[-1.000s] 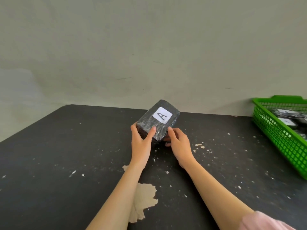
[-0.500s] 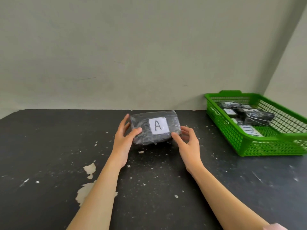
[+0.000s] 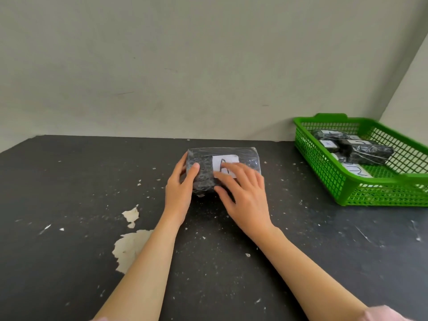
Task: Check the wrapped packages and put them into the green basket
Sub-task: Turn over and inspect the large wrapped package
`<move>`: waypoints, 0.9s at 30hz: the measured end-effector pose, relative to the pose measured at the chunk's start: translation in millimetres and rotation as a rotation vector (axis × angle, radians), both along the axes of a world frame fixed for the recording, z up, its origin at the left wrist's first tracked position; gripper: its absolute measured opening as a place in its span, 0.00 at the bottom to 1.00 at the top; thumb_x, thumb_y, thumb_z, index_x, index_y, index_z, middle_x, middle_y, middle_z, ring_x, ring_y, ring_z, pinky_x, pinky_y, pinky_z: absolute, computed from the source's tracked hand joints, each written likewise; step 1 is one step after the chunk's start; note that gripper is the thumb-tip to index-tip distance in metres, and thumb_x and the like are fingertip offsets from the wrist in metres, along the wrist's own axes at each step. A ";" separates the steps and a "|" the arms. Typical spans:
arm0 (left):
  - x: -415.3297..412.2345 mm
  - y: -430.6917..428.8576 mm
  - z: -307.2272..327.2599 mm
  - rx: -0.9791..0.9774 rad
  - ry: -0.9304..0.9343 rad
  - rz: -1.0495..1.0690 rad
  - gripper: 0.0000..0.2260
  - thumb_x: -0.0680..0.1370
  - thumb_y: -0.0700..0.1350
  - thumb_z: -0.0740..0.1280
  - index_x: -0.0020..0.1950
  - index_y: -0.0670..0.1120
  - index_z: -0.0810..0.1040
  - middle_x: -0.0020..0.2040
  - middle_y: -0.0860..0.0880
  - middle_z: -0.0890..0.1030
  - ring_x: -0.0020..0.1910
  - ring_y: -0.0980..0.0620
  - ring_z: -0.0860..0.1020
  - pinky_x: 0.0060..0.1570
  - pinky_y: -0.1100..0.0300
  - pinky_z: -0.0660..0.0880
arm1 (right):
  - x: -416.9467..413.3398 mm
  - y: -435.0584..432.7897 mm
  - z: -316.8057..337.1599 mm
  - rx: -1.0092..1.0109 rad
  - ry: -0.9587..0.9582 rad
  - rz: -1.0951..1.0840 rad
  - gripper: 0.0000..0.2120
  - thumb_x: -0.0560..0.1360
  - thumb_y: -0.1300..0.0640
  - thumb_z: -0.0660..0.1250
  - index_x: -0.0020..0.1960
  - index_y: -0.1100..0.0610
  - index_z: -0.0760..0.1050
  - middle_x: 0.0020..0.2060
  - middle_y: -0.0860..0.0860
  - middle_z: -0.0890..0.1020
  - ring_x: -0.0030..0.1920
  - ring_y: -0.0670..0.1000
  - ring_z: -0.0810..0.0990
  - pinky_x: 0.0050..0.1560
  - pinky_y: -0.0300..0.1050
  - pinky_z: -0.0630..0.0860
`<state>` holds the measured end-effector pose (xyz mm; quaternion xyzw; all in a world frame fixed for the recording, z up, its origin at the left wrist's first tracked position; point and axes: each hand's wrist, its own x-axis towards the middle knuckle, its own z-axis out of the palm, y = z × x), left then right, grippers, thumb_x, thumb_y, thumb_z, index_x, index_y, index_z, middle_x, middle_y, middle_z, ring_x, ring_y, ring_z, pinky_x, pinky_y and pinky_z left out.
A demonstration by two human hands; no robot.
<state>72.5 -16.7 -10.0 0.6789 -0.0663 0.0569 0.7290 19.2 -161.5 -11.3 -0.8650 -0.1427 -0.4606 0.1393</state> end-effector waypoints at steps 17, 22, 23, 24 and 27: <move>1.8 2.2 -0.9 -0.026 0.027 0.010 0.19 0.75 0.52 0.68 0.66 0.59 0.71 0.59 0.51 0.79 0.59 0.54 0.77 0.60 0.52 0.75 | 6.9 10.3 -5.6 -0.147 0.060 -0.026 0.18 0.77 0.46 0.61 0.60 0.55 0.77 0.60 0.48 0.79 0.63 0.49 0.71 0.63 0.48 0.62; -0.6 1.0 2.5 -0.033 0.021 0.004 0.18 0.75 0.51 0.67 0.64 0.60 0.71 0.60 0.50 0.79 0.58 0.56 0.77 0.54 0.60 0.76 | 17.8 10.1 19.8 -0.023 0.059 -0.035 0.13 0.77 0.49 0.61 0.55 0.51 0.79 0.54 0.45 0.81 0.55 0.47 0.74 0.53 0.46 0.61; -1.1 0.7 3.3 -0.042 0.025 0.002 0.17 0.76 0.51 0.67 0.63 0.60 0.70 0.59 0.50 0.79 0.57 0.56 0.77 0.50 0.64 0.75 | 23.5 10.3 26.8 -0.009 0.067 -0.067 0.13 0.76 0.49 0.62 0.56 0.50 0.79 0.54 0.44 0.81 0.56 0.47 0.72 0.54 0.45 0.59; -1.6 0.6 4.3 -0.052 0.029 0.002 0.17 0.76 0.50 0.67 0.63 0.60 0.70 0.59 0.50 0.79 0.56 0.57 0.78 0.47 0.67 0.75 | 29.1 10.8 33.1 0.000 0.087 -0.091 0.13 0.75 0.48 0.63 0.57 0.49 0.79 0.55 0.44 0.81 0.57 0.47 0.71 0.54 0.45 0.57; -1.6 0.5 5.4 -0.069 0.036 0.016 0.16 0.76 0.48 0.67 0.63 0.59 0.71 0.58 0.50 0.79 0.54 0.57 0.78 0.42 0.68 0.76 | 41.4 14.1 46.7 0.065 0.263 -0.087 0.13 0.75 0.47 0.65 0.57 0.46 0.79 0.54 0.43 0.80 0.58 0.48 0.71 0.54 0.44 0.52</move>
